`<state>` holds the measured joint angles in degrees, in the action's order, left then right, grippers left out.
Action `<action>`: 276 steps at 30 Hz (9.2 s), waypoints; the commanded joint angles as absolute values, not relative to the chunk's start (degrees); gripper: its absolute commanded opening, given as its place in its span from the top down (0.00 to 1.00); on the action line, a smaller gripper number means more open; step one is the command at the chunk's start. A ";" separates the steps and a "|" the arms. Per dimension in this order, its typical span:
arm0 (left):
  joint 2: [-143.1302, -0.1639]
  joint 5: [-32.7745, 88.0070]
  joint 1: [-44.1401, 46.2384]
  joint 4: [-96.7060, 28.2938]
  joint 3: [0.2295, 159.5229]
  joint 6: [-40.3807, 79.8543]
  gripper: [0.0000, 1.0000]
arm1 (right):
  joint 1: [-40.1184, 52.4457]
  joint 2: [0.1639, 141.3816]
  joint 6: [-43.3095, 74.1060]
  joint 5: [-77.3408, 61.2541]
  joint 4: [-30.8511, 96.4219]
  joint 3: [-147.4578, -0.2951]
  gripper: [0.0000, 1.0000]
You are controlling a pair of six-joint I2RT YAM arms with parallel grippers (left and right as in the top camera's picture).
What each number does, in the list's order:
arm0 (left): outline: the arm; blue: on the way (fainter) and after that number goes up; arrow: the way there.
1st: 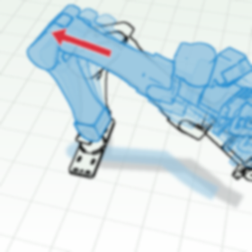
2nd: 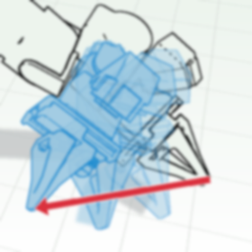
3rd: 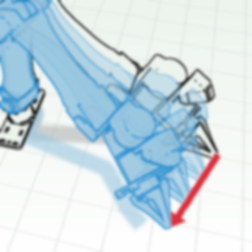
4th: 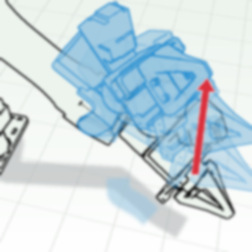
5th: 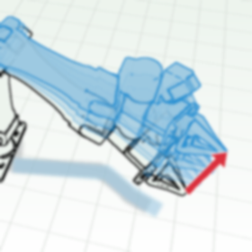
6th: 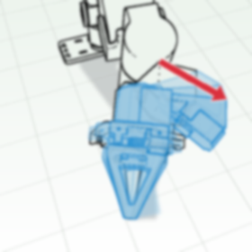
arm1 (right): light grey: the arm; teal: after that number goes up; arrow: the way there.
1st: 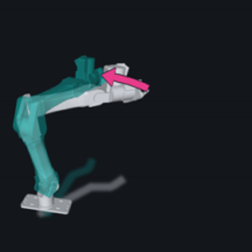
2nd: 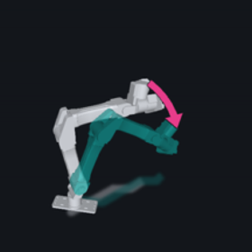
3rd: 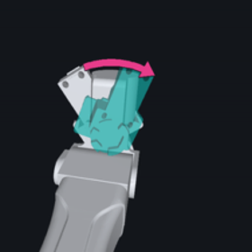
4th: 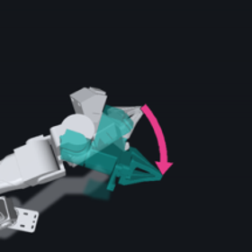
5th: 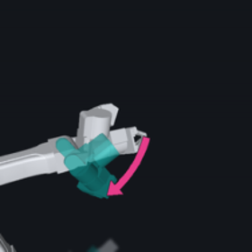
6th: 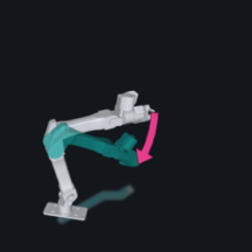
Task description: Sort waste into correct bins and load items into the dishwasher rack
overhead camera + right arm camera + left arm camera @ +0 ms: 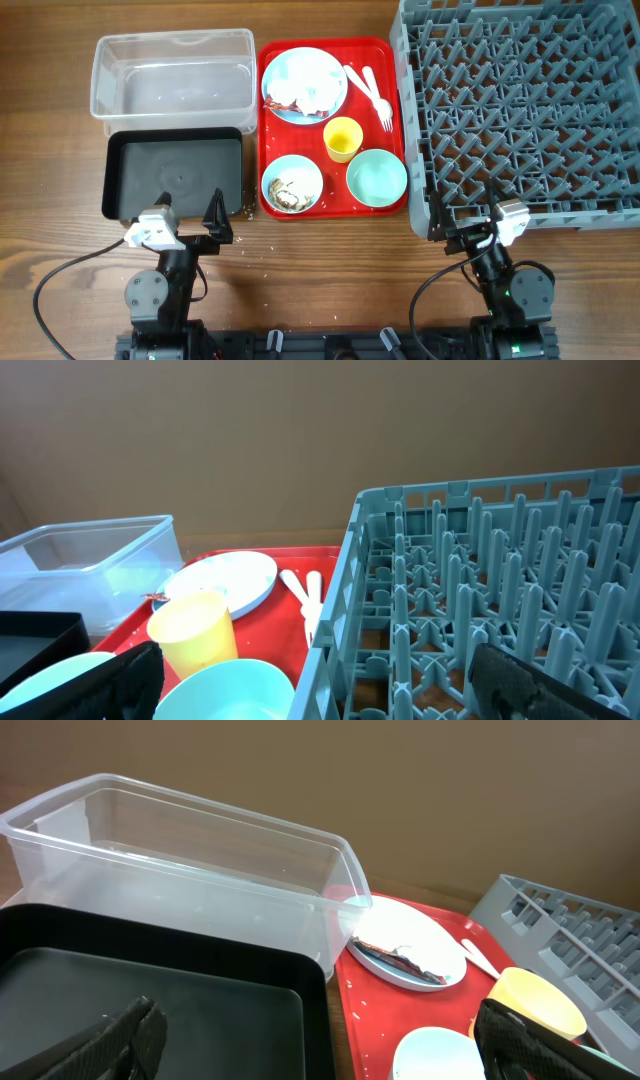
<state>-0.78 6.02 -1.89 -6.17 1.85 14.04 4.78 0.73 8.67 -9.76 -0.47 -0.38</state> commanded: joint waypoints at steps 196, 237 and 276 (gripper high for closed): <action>-130.74 8.34 19.29 -48.38 107.15 -25.54 0.03 | 4.80 63.55 5.13 -19.42 53.25 -71.40 0.00; -122.04 -0.51 4.16 -56.45 115.44 9.98 0.83 | 4.80 63.57 4.89 -19.18 51.86 -71.40 0.00; -113.80 3.53 34.41 -56.88 85.08 20.73 0.49 | 4.80 66.11 5.10 -19.27 53.47 -71.40 0.00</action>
<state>-113.45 4.27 34.35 -58.67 87.85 16.73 4.78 65.67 4.54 -18.65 53.39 -70.24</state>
